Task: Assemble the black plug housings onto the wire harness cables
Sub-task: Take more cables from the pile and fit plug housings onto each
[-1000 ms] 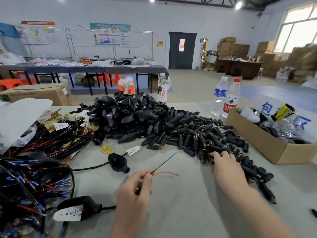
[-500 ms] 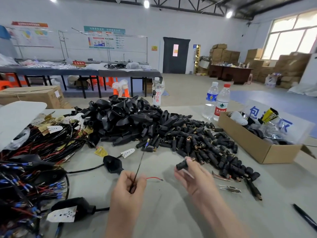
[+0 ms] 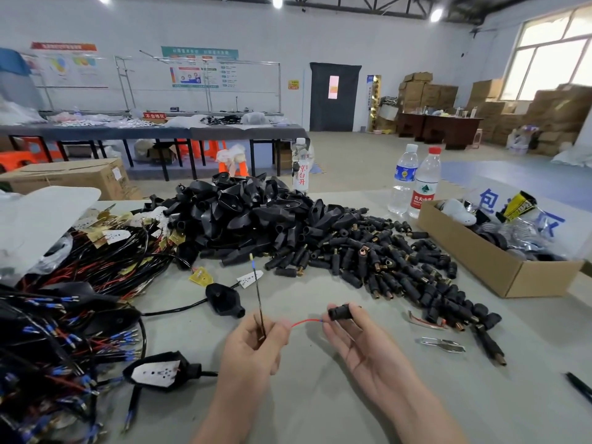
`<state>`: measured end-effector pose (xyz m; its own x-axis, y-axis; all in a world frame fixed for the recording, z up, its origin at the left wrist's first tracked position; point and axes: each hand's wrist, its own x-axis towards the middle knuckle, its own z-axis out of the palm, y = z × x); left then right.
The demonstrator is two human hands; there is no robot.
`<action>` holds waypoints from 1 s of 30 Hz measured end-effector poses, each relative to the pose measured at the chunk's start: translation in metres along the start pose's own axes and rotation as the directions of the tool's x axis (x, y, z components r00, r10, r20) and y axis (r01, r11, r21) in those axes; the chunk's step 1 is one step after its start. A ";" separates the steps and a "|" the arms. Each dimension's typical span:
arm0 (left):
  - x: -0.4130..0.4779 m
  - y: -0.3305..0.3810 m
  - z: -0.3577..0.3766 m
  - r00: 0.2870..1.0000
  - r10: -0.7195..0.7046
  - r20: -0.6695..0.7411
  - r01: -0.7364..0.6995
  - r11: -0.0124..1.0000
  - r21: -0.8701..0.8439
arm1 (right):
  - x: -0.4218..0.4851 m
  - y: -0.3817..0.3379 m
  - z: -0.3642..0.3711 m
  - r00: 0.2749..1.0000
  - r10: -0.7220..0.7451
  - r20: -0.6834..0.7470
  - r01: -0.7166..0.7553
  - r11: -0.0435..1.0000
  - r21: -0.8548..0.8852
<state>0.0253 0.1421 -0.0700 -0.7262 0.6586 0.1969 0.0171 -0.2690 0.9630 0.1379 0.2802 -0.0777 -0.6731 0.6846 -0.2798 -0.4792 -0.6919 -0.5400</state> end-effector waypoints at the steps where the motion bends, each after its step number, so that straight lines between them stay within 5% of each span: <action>1: 0.000 -0.001 0.000 1.000 0.008 0.007 -0.008 1.000 -0.016 | 0.000 -0.001 0.000 1.000 0.006 0.000 -0.006 1.000 0.020; 6: 0.002 -0.003 -0.001 1.000 0.024 0.005 -0.023 0.998 -0.062 | 0.000 -0.006 -0.002 0.999 0.032 0.011 -0.033 0.990 0.136; 30: 0.010 -0.004 -0.004 0.996 -0.082 0.030 0.086 0.981 -0.171 | -0.006 -0.005 0.003 0.995 0.079 0.056 -0.082 0.994 0.068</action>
<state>0.0150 0.1470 -0.0731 -0.7040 0.6995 0.1225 -0.1636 -0.3277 0.9305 0.1427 0.2788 -0.0704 -0.7395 0.6139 -0.2762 -0.4591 -0.7600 -0.4601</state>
